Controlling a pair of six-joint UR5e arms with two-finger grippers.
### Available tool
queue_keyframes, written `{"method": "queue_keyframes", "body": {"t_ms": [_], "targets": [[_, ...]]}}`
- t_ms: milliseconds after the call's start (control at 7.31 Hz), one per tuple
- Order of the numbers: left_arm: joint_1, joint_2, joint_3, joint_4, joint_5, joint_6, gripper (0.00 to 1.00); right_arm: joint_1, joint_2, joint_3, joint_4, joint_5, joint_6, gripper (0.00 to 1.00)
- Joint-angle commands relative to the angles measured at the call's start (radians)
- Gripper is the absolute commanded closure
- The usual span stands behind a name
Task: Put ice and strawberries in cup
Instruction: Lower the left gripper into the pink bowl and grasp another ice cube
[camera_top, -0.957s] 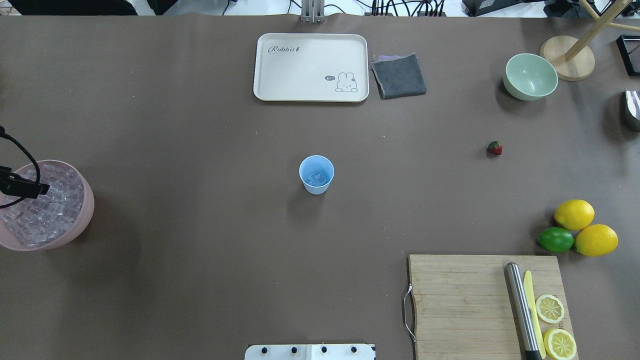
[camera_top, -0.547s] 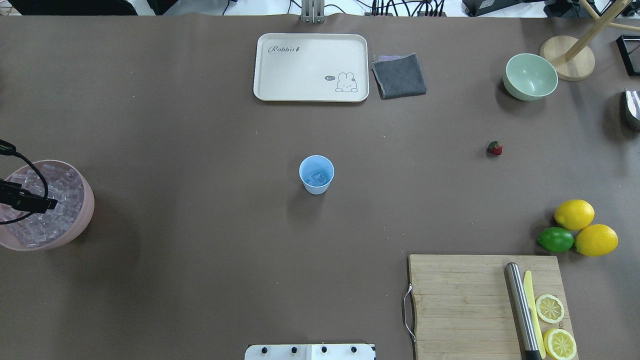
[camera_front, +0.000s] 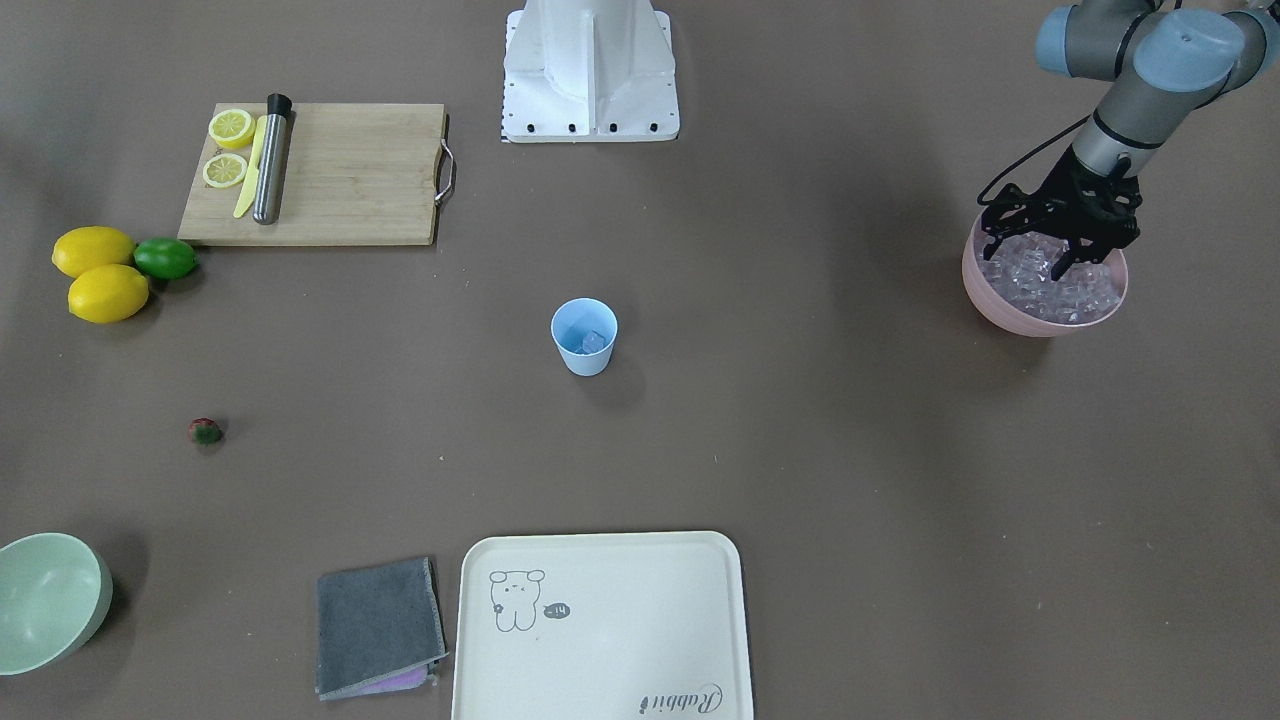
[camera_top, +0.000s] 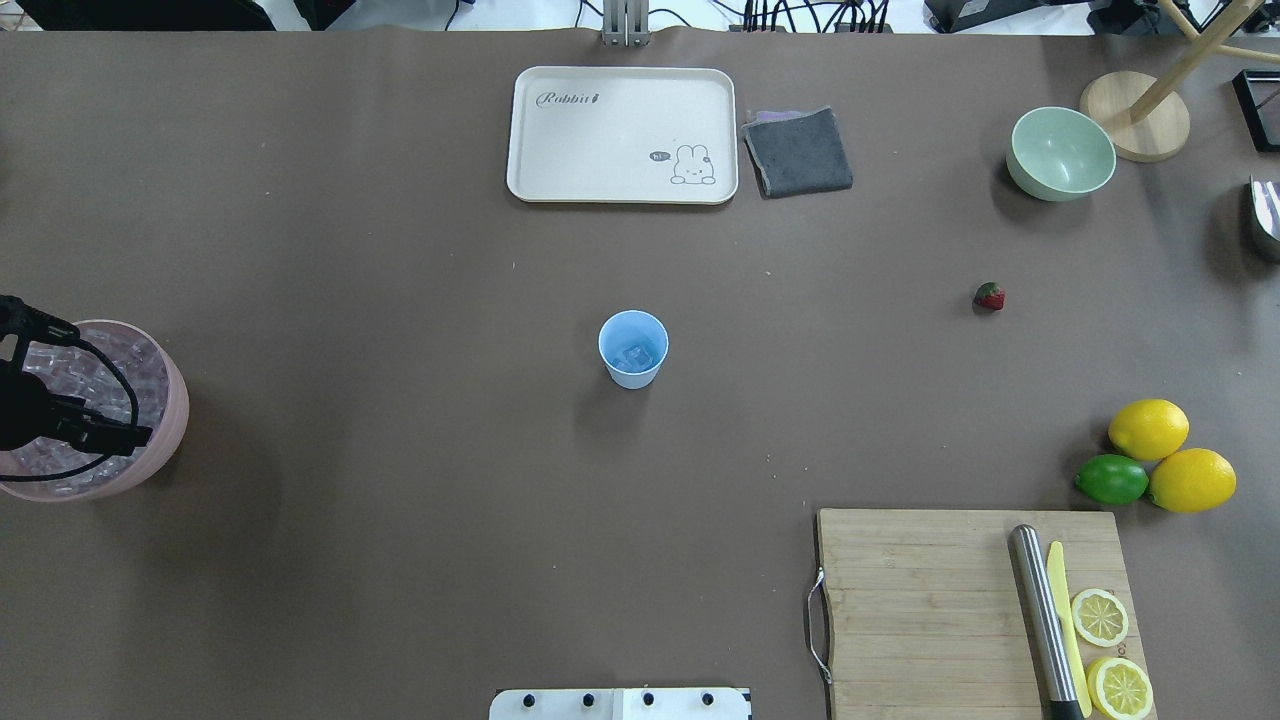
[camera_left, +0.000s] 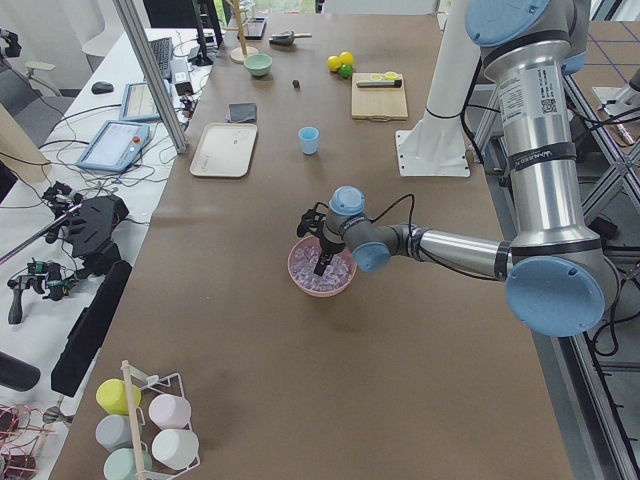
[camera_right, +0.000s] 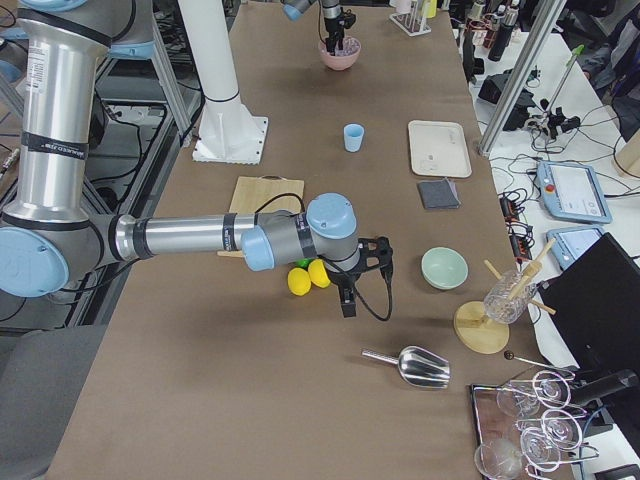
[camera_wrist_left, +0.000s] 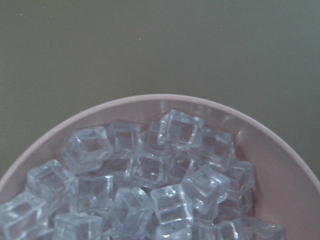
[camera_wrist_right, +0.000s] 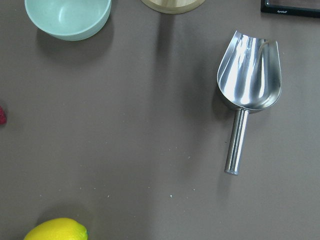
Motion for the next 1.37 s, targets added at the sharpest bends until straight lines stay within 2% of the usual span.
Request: {"method": "queue_keyframes", "body": {"t_ms": [0, 137, 273, 410, 684, 820, 1094, 1230], "targets": [[-0.007, 0.029, -0.004, -0.004, -0.003, 0.007, 0.1, 0.0, 0.0, 0.0, 0.0, 0.001, 0.001, 0.0], [-0.009, 0.036, -0.007, -0.004, -0.003, 0.007, 0.15, 0.0, 0.0, 0.0, 0.0, 0.001, 0.001, 0.0], [-0.007, 0.04, -0.01, -0.004, -0.003, 0.007, 0.29, 0.0, 0.001, 0.0, 0.0, 0.001, 0.001, 0.0], [-0.006, 0.037, -0.012, -0.004, -0.006, 0.007, 0.46, 0.0, 0.0, 0.0, 0.0, 0.001, 0.001, 0.0], [-0.007, 0.029, -0.018, -0.004, -0.009, 0.006, 0.86, 0.0, 0.0, 0.001, 0.0, 0.001, 0.001, 0.0], [-0.007, 0.037, -0.039, -0.002, -0.017, 0.006, 0.97, 0.0, 0.001, 0.001, 0.0, 0.001, 0.001, 0.0], [-0.059, 0.037, -0.055, -0.002, -0.101, 0.006, 1.0, 0.0, 0.001, 0.001, 0.0, 0.001, 0.001, 0.0], [-0.069, 0.037, -0.055, -0.001, -0.104, 0.006, 1.0, 0.0, 0.001, 0.001, 0.0, 0.001, 0.001, 0.0]]}}
